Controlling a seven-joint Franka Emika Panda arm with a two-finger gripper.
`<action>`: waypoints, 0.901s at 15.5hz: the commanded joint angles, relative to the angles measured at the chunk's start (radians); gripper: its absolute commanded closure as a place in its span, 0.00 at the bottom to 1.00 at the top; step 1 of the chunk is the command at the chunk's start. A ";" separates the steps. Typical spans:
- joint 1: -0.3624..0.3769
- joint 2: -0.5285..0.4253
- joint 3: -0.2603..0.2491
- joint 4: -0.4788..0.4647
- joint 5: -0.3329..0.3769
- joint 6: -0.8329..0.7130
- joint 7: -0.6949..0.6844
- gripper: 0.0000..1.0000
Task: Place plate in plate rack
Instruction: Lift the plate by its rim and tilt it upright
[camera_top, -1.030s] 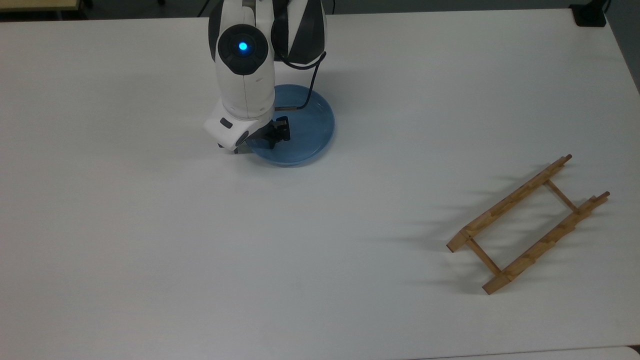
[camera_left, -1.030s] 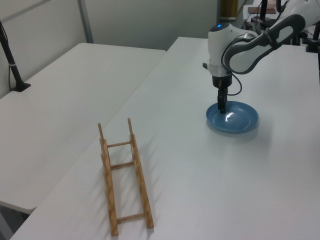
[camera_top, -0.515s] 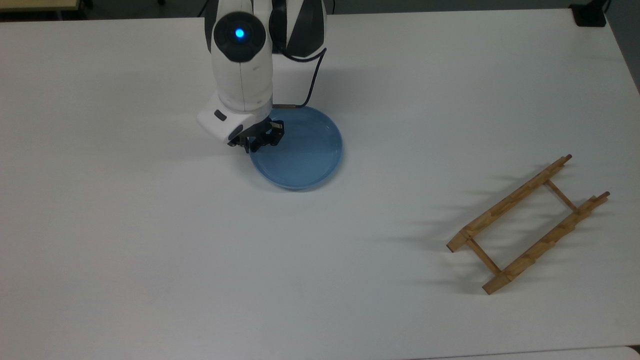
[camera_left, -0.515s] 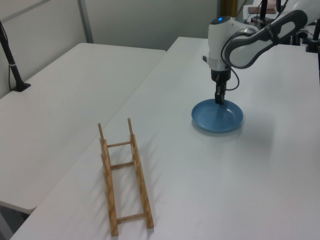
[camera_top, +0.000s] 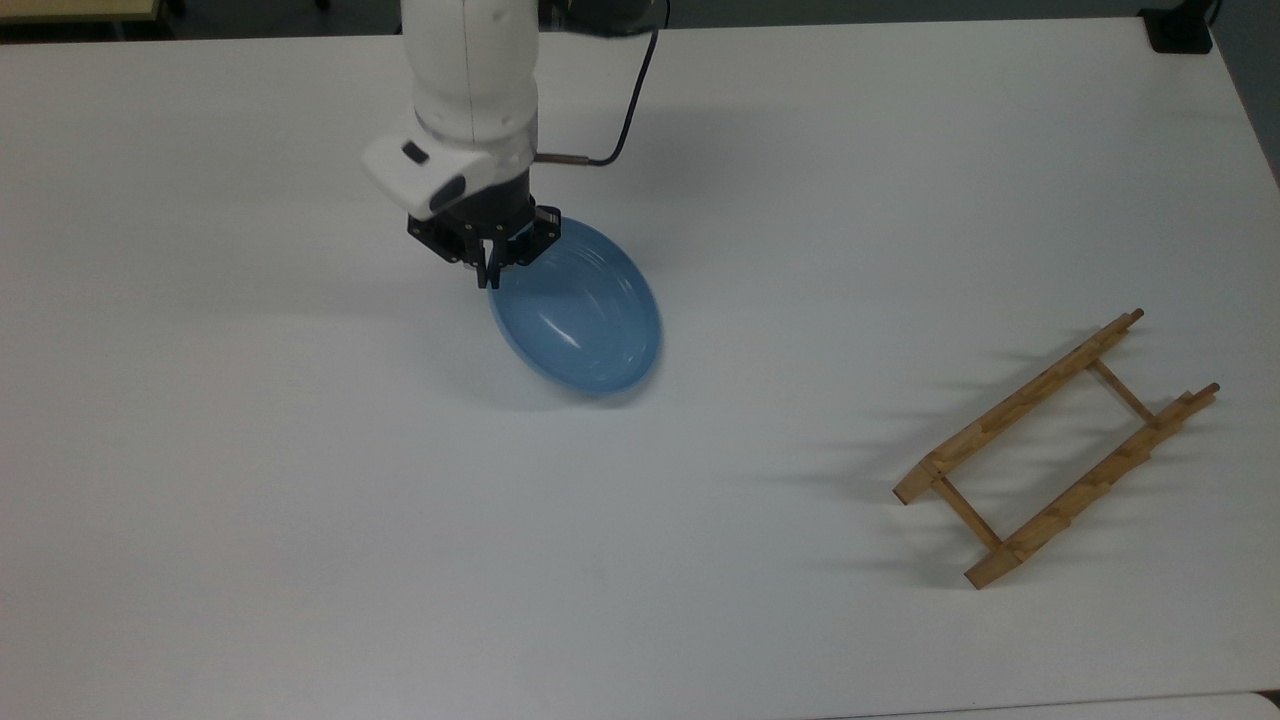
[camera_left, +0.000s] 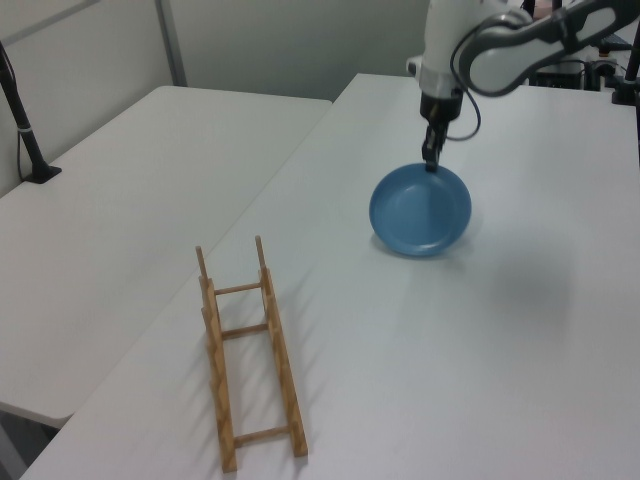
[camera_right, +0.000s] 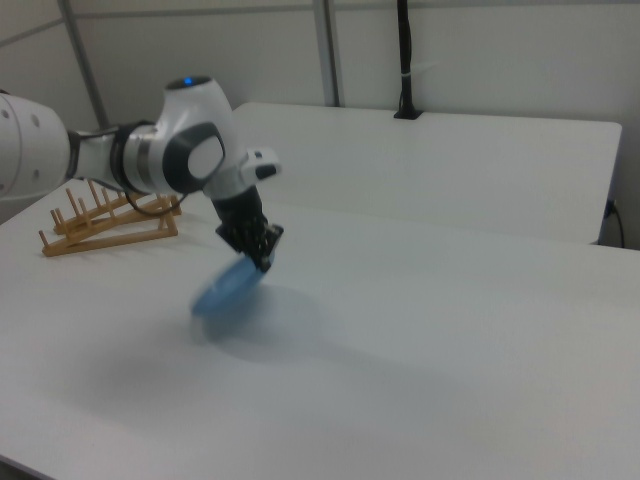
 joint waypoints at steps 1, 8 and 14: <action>0.005 -0.055 0.017 0.086 0.017 -0.038 0.098 1.00; 0.011 -0.059 0.100 0.240 -0.005 -0.038 0.265 1.00; 0.010 -0.059 0.311 0.317 -0.363 -0.029 0.650 1.00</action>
